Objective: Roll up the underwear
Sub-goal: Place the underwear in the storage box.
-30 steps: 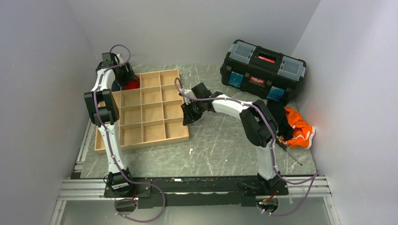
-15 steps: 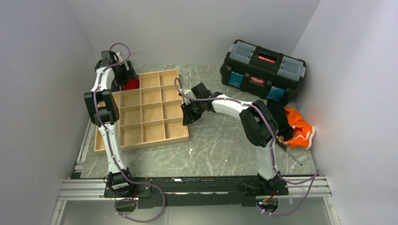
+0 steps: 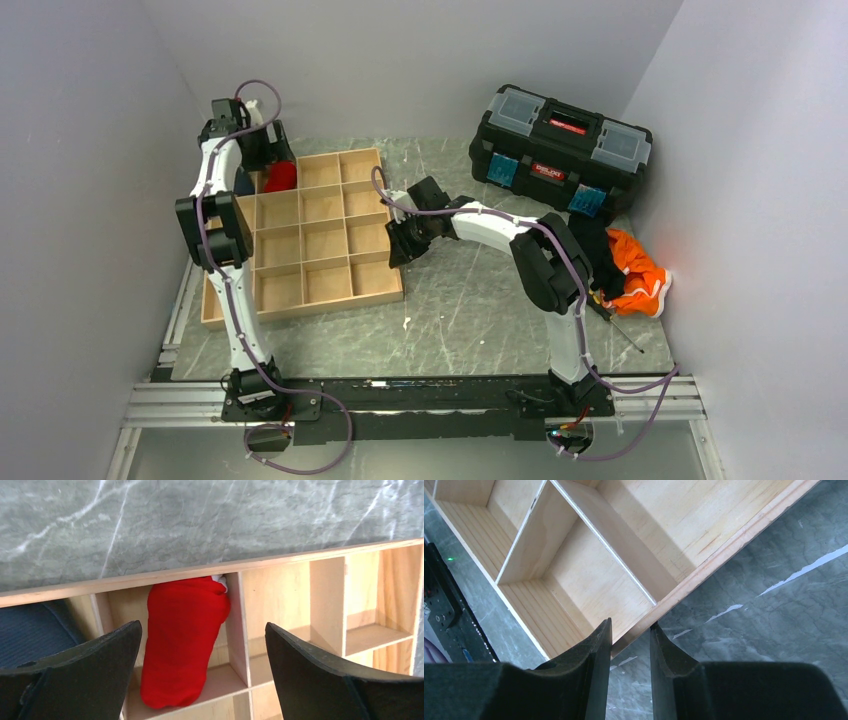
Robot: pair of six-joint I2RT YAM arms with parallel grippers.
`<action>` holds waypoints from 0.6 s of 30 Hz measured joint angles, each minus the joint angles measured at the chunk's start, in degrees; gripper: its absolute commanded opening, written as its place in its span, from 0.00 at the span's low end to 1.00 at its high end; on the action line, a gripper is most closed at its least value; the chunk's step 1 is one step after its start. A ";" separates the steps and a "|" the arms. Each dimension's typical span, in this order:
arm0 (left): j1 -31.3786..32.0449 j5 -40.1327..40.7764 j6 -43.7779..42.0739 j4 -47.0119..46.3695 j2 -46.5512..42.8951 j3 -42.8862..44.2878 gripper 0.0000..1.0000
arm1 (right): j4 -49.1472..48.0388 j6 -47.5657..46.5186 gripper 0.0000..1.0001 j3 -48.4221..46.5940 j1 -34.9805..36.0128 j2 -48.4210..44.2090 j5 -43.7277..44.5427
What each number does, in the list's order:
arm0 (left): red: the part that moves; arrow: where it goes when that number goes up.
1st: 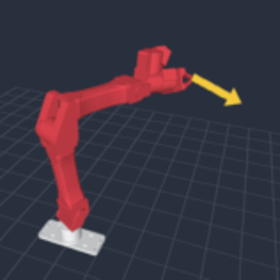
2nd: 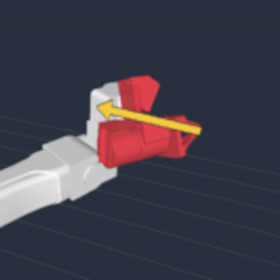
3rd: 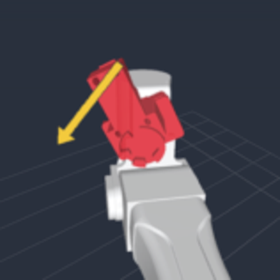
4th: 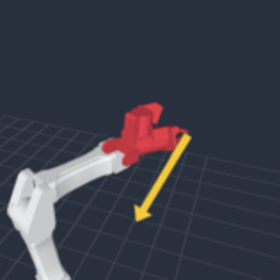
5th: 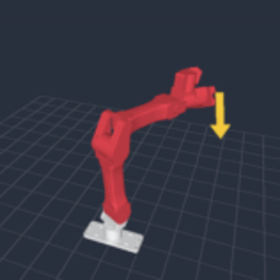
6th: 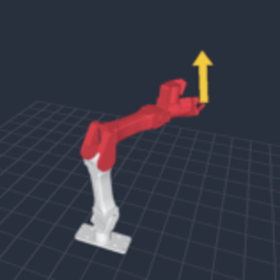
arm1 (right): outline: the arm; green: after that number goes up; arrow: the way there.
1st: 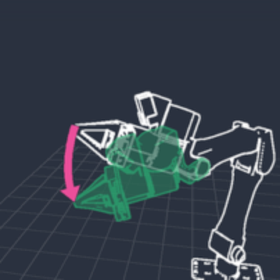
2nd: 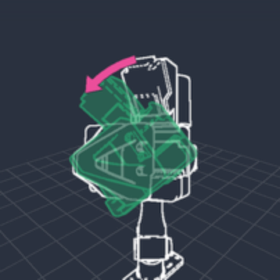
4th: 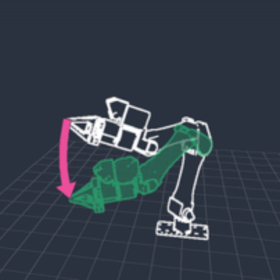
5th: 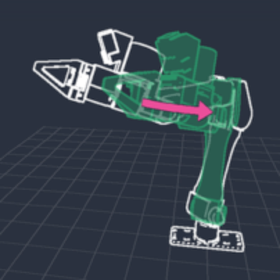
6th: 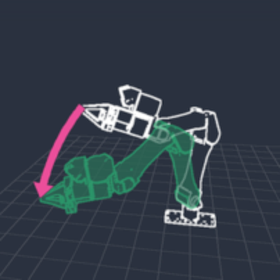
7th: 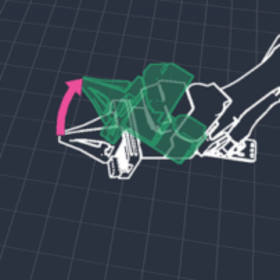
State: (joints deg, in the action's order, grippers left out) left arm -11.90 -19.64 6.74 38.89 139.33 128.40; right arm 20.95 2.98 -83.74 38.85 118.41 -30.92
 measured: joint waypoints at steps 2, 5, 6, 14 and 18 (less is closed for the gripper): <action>0.00 -0.07 -1.18 0.02 -1.36 0.00 0.99 | 0.02 0.00 0.00 -0.02 0.00 0.00 0.02; 0.00 -0.02 -2.93 0.00 -3.67 0.00 0.99 | 0.13 0.02 0.00 -0.09 0.00 0.02 0.02; 0.00 0.00 -3.56 0.00 -4.59 -0.02 0.99 | 0.17 0.02 0.00 -0.15 0.00 0.04 0.00; 0.90 2.14 -9.86 -0.04 -7.48 -0.02 0.85 | 0.59 0.00 0.00 -0.50 0.00 0.22 -0.07; 2.21 5.07 -12.44 -0.04 -6.47 -0.02 0.80 | 0.74 0.00 0.00 -0.61 0.00 0.31 -0.04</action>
State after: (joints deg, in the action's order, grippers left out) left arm -9.69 -14.57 -5.69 38.85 132.86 128.38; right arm 21.69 2.98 -84.36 38.85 118.72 -30.96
